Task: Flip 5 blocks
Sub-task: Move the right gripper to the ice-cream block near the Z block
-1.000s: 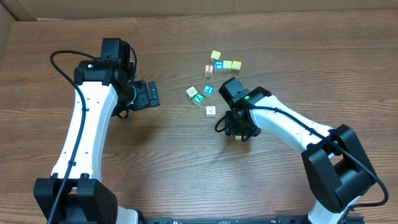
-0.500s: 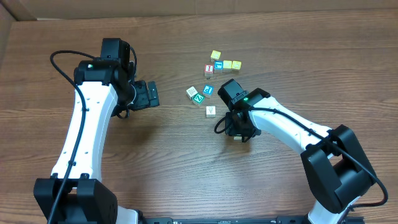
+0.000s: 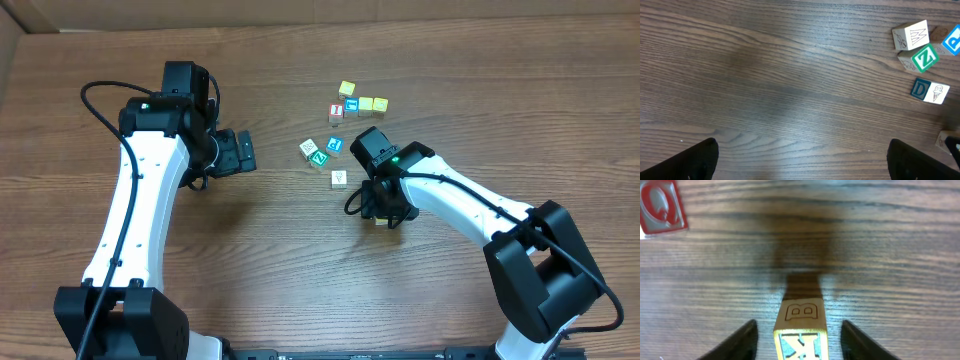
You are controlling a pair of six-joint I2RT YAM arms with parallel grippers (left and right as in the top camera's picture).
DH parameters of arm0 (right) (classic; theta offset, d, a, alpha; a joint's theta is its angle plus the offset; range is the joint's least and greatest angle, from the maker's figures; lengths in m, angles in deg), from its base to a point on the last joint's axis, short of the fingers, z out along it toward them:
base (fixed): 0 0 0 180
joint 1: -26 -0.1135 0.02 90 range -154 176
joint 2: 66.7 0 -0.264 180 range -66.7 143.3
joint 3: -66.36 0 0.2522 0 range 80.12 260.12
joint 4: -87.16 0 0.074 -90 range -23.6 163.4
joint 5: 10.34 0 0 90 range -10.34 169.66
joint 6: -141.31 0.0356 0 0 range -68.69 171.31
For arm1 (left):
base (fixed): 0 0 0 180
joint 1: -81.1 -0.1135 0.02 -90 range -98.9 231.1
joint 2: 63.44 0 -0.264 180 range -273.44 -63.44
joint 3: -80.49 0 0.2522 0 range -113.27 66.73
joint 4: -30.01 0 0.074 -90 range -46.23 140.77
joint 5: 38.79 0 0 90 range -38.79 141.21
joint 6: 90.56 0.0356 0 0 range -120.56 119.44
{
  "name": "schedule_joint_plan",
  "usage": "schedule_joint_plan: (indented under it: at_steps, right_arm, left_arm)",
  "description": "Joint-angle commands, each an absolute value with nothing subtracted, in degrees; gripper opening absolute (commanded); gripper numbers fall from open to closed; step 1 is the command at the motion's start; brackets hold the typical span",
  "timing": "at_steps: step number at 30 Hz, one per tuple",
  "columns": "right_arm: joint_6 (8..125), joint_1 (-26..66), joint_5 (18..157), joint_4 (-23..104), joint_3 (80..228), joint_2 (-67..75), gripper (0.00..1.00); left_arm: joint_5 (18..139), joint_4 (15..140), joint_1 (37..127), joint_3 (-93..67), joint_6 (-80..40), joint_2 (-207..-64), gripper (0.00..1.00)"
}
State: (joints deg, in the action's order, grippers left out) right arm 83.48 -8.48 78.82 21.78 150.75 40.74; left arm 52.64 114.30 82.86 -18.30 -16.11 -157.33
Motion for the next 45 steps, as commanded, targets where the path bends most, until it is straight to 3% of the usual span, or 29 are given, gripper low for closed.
schedule_joint_plan:
  at_steps: [1, 8, 30, 45]
  right_arm:
    - [81.22, -7.34, 78.89, 20.27, 155.03, 40.7, 0.61]
    - [80.57, -6.7, 79.5, 19.14, 165.37, 40.7, 0.66]
    - [86.03, -14.01, 74.49, 31.79, 165.57, 51.21, 0.66]
    - [86.03, -14.01, 73.38, 32.1, 165.57, 51.95, 0.52]
  left_arm:
    - [52.27, 114.21, 82.62, -19.57, -16.9, -157.85, 0.99]
    - [52.27, 114.21, 82.62, -19.57, -16.9, -157.85, 1.0]
    - [52.27, 114.21, 82.62, -19.57, -16.9, -157.85, 1.0]
    - [52.27, 114.21, 82.62, -19.57, -16.9, -157.85, 1.0]
